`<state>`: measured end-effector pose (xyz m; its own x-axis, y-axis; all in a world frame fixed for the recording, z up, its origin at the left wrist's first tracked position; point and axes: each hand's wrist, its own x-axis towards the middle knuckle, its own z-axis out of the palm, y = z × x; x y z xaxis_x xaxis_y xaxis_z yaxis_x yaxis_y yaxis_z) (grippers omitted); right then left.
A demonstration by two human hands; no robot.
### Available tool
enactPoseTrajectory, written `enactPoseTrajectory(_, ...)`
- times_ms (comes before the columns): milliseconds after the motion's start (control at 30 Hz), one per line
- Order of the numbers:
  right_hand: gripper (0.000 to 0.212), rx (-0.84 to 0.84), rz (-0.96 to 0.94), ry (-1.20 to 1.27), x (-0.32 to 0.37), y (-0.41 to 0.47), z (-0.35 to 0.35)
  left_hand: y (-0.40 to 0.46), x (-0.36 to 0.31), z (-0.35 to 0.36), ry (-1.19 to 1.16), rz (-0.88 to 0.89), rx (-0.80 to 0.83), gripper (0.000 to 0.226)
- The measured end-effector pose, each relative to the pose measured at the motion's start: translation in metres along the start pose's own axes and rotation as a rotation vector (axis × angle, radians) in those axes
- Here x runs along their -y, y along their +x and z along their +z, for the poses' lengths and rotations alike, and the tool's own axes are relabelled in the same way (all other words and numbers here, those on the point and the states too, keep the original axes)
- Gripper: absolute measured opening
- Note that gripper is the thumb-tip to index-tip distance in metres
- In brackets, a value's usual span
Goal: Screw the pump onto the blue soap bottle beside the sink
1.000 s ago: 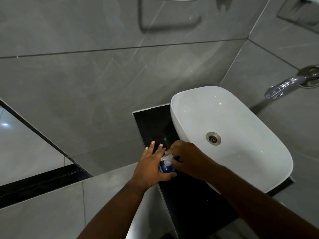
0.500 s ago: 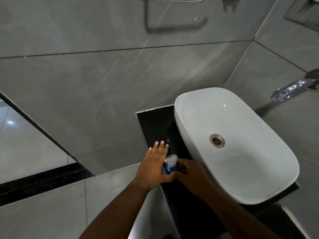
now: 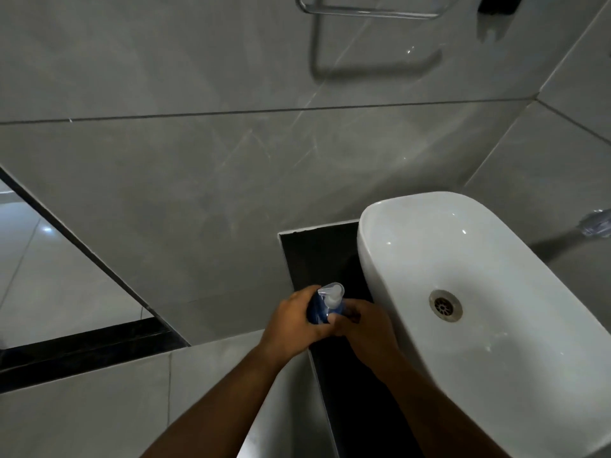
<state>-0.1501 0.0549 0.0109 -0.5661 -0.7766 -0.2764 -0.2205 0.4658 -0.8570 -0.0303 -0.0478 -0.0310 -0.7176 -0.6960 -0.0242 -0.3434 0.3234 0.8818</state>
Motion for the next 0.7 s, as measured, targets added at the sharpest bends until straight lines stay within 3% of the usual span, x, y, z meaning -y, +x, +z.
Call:
enactPoseTrajectory(267,0.013,0.004,-0.136,-0.094,0.044,0.100,0.022,0.083,0.021,-0.039,-0.086,-0.056,-0.127,0.073)
enactPoseTrajectory(533,0.016,-0.061,-0.186,-0.108,0.066,0.167,0.040,0.144,0.043,-0.062,-0.130,-0.076,-0.206,0.059)
enactPoseTrajectory(700,0.021,-0.079,-0.208,-0.172,0.066,0.178,0.043,0.140,0.065,-0.062,0.064,-0.169,-0.168,0.047)
